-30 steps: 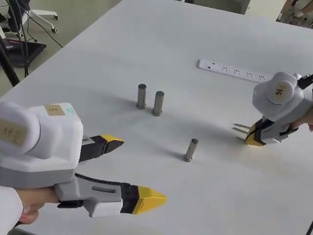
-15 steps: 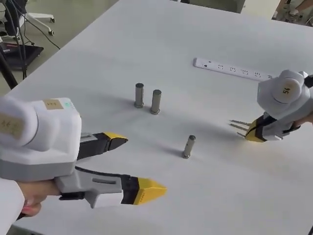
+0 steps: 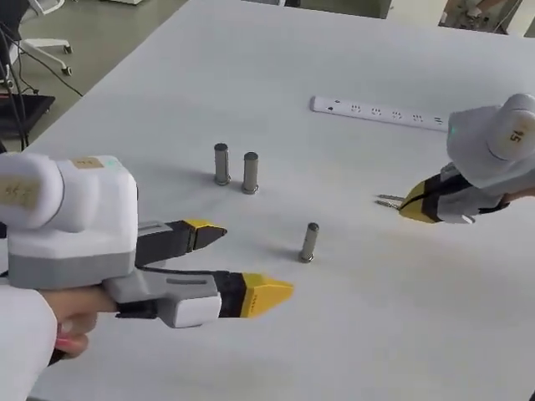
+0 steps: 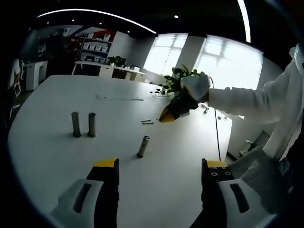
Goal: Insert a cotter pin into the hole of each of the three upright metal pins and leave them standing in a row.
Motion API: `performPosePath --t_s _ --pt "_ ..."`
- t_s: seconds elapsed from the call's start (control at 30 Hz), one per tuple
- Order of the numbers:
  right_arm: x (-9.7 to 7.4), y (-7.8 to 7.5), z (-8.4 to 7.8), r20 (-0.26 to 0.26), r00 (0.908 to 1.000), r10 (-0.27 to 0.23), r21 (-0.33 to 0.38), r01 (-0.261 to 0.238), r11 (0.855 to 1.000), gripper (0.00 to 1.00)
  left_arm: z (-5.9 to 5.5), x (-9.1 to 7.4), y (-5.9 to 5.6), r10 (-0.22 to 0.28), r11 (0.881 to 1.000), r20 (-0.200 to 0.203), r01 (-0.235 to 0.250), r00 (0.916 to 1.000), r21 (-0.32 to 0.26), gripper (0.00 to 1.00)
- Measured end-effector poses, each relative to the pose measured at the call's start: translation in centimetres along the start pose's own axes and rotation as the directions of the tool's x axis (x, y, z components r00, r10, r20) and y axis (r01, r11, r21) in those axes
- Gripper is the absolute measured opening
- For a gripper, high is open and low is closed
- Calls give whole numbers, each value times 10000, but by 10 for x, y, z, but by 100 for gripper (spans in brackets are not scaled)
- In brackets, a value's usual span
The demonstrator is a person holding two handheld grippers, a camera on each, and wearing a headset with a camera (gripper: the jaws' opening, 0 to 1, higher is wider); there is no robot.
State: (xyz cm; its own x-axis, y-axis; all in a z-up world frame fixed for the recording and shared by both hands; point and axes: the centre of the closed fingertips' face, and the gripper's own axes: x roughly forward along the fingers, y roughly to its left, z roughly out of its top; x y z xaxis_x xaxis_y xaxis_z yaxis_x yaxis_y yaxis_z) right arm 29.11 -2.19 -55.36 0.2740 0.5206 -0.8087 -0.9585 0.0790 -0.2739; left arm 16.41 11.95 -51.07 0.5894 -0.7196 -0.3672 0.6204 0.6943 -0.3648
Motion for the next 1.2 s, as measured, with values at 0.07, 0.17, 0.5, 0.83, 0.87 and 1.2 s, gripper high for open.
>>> performPosePath --t_s 0.07,0.17,0.5,0.83,0.87,1.2 --pt "-3 2 7 262 9995 -175 33 174 9998 0 1 2 0 -30 10000 -79 30 10000 56 67" --pt "-11 6 25 938 9940 -566 129 556 9984 0 4 6 0 -158 9998 -167 160 9997 134 63" --pt "-20 29 46 1726 9821 -751 161 735 9972 0 12 24 -5 -700 9968 -369 685 9969 -408 51" --pt "-25 53 65 2487 9641 -927 253 893 9957 0 22 48 -20 -1517 9786 -727 1395 9857 -1512 42" --pt "-26 55 67 2530 9627 -956 180 941 9954 0 23 50 -22 -1587 9746 -751 1440 9845 -1712 40" --pt "-29 76 82 2900 9522 -958 34 991 9951 0 28 63 -28 -1870 9597 -1013 1596 9771 -2315 24"
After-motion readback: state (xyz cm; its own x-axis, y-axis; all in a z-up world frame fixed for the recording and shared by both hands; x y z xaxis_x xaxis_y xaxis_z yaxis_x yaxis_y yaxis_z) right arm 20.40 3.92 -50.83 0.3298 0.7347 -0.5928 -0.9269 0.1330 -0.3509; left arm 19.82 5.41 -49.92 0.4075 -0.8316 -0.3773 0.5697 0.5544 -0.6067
